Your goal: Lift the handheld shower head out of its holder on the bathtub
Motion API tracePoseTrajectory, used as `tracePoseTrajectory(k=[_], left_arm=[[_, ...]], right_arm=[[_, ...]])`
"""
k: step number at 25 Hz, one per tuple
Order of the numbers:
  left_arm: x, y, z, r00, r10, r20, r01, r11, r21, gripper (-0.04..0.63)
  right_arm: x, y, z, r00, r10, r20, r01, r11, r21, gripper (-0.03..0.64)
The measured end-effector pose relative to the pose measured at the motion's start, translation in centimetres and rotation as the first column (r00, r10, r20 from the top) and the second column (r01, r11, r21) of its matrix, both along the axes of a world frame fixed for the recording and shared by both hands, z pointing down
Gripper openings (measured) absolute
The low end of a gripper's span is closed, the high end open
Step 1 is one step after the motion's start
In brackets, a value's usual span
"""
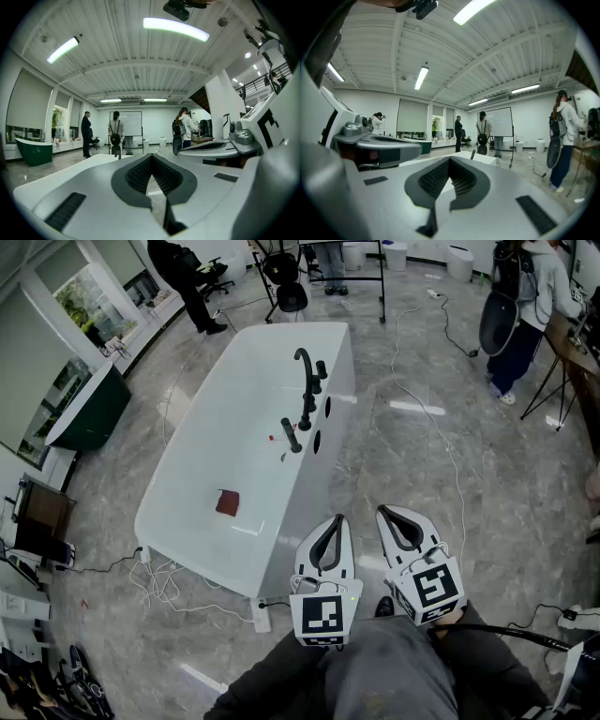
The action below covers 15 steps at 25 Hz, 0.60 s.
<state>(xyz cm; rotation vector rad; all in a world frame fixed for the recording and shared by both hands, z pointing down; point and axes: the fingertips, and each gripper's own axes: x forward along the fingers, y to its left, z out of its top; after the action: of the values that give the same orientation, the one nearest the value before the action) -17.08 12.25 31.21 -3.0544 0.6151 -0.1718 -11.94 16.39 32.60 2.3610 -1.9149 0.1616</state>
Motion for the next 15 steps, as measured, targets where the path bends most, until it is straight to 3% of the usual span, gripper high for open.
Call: tracePoseTrajectory(k=[11, 15], left_arm=[[3.3, 2.9, 0.3, 1.000, 0.001, 0.016, -0.001, 1.000, 0.007, 0.003], [4.8, 4.1, 0.8, 1.000, -0.018, 0.012, 0.018, 1.000, -0.003, 0.003]], right_arm=[[3.1, 2.7, 0.1, 1.000, -0.007, 0.006, 0.007, 1.000, 0.015, 0.003], [5.3, 4.4, 0.0, 1.000, 0.005, 0.026, -0.007, 0.998, 0.058, 0.003]])
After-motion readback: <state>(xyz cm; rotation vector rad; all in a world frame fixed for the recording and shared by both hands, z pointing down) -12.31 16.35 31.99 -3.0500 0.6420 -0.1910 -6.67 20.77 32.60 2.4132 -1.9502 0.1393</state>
